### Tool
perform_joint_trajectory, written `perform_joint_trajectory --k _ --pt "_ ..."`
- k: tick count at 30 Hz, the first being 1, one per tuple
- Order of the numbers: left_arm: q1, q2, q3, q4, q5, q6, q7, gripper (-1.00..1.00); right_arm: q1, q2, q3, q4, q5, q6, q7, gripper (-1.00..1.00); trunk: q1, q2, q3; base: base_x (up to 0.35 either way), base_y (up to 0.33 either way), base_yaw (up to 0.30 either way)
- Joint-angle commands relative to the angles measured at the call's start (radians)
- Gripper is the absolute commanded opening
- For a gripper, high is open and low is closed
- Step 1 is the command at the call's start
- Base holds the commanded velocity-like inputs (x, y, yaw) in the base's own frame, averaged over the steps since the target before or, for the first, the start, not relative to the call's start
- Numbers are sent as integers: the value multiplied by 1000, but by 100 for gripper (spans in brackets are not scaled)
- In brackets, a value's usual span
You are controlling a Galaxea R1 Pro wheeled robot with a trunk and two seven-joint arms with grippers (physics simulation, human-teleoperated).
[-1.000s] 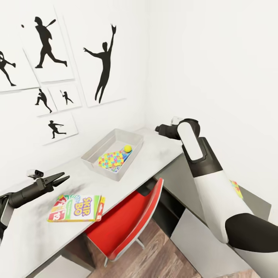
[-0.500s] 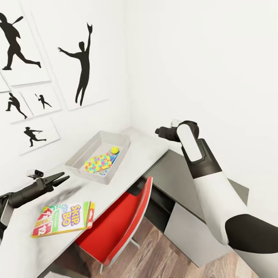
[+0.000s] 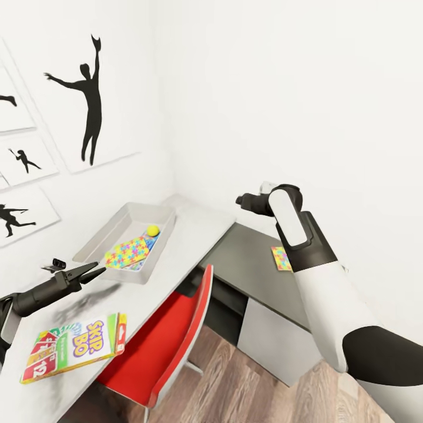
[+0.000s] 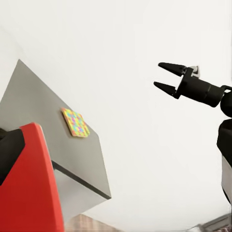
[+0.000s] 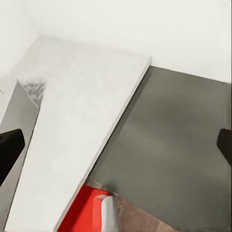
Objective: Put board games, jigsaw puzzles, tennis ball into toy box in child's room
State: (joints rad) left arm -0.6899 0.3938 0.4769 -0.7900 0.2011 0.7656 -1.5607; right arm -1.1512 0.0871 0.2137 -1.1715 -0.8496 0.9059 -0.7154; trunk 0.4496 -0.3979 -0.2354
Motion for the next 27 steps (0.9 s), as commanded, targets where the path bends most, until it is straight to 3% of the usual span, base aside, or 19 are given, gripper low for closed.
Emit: perform_joint_trajectory --k 1,10,27 --pt "0 0 0 0 0 11 -4 100 -1 0 1 3 -9 1 -10 100 0 -2 -2 -129 98 -285" --pt "0 0 0 0 1 11 -4 100 -1 0 1 10 -8 1 -13 100 0 -2 -1 -77 26 -245" --pt "0 0 0 0 1 11 -4 100 6 7 3 10 -1 1 -15 100 0 -2 -1 -16 7 -19"
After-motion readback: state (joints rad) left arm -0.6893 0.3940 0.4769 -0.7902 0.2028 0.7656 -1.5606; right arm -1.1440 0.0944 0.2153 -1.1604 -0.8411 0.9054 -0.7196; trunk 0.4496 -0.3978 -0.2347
